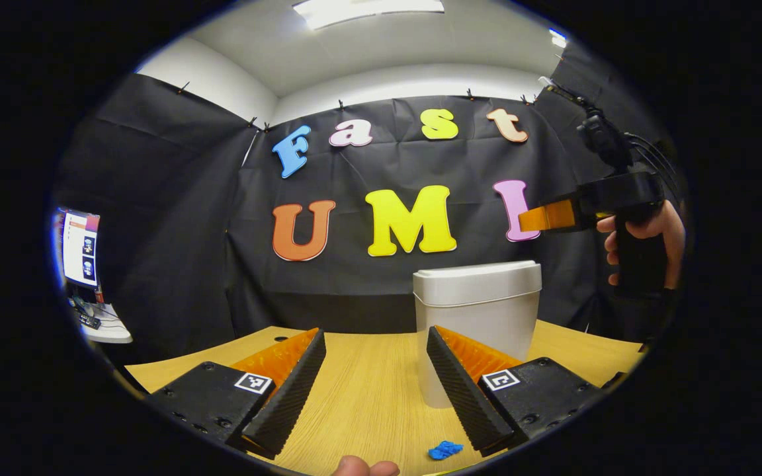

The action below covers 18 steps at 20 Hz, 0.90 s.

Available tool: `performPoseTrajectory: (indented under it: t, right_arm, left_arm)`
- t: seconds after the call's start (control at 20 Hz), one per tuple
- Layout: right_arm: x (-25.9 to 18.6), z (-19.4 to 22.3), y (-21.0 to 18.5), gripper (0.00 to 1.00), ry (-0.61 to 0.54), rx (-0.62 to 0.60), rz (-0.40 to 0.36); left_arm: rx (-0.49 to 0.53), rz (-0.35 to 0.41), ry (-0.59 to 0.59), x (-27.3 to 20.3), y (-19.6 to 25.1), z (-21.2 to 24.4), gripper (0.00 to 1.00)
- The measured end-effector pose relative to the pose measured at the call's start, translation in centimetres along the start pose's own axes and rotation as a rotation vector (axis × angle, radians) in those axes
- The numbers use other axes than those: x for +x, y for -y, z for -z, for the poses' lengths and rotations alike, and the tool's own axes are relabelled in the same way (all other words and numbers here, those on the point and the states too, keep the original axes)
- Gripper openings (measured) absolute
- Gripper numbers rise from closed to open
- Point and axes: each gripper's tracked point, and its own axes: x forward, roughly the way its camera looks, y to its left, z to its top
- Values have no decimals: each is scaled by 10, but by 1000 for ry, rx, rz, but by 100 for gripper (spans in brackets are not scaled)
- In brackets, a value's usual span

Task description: Press the lid of the desktop garbage bin to open it, pick up the crumpled paper on the desktop and throw it into the bin, then pick up the pop can on the desktop and drop it into the bin, and finally close the garbage bin lid.

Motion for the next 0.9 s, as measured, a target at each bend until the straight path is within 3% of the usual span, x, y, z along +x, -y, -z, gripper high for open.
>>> performPoseTrajectory:
  t: [0.05,0.2,0.25,0.3,0.35,0.5,0.9]
  right_arm:
    - [10,6,-4,83,-31,8,-13]
    - [29,20,-21,55,-111,3,-89]
    - [32,24,-21,54,-123,-5,-88]
    - [34,23,-26,36,-129,-6,-101]
    - [35,20,-29,32,-133,0,-118]
    - [42,25,-34,1,-172,26,-137]
    - [48,39,-36,0,-258,15,-159]
  left_arm:
    - [1,-4,-3,0,-3,1,99]
    - [0,-11,-13,2,-6,4,99]
    - [-2,-14,-15,3,-8,5,99]
    - [-5,-15,-16,4,-9,4,99]
    - [-9,-15,-18,3,-9,6,99]
    - [-14,-12,-24,4,-11,8,99]
    - [-35,1,-29,4,-8,7,99]
